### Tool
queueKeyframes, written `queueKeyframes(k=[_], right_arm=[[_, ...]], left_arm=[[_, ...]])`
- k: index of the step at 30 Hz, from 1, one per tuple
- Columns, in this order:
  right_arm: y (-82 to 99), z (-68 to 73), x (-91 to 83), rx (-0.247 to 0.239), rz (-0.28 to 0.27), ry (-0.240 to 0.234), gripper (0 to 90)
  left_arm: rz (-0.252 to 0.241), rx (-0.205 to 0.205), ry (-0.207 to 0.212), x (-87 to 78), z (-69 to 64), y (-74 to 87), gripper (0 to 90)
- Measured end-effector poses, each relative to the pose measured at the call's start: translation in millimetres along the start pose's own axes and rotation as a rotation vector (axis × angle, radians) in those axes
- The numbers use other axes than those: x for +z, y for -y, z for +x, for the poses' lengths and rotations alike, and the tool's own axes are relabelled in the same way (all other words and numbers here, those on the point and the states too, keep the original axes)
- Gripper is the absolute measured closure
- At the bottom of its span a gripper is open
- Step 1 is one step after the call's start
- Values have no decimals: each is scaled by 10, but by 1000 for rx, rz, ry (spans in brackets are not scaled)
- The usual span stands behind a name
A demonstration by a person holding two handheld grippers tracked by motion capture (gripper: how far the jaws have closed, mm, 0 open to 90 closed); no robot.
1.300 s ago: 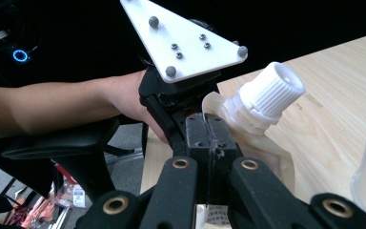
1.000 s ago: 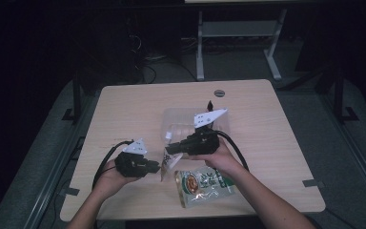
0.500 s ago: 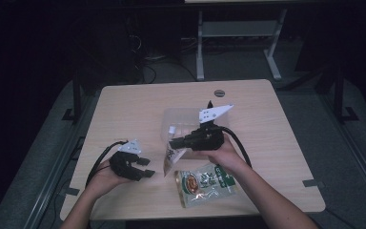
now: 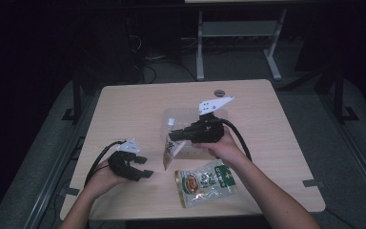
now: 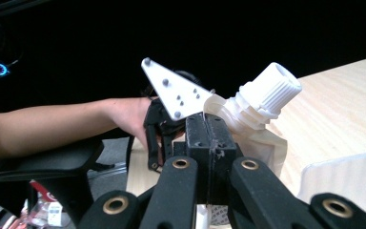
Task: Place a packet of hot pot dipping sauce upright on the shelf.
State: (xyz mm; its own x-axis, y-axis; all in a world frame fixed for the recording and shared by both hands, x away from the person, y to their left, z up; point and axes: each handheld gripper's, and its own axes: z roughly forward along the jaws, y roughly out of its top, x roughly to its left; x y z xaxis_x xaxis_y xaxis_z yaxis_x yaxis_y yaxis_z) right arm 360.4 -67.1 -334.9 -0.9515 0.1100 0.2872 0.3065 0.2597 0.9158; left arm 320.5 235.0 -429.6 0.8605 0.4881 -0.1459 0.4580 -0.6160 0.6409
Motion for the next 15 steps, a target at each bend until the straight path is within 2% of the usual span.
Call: queueKeyframes(k=[15], right_arm=[[-279,-246,-65,-3,-31,63,900]], left_arm=[[12,7,4,17,-7,7,353]])
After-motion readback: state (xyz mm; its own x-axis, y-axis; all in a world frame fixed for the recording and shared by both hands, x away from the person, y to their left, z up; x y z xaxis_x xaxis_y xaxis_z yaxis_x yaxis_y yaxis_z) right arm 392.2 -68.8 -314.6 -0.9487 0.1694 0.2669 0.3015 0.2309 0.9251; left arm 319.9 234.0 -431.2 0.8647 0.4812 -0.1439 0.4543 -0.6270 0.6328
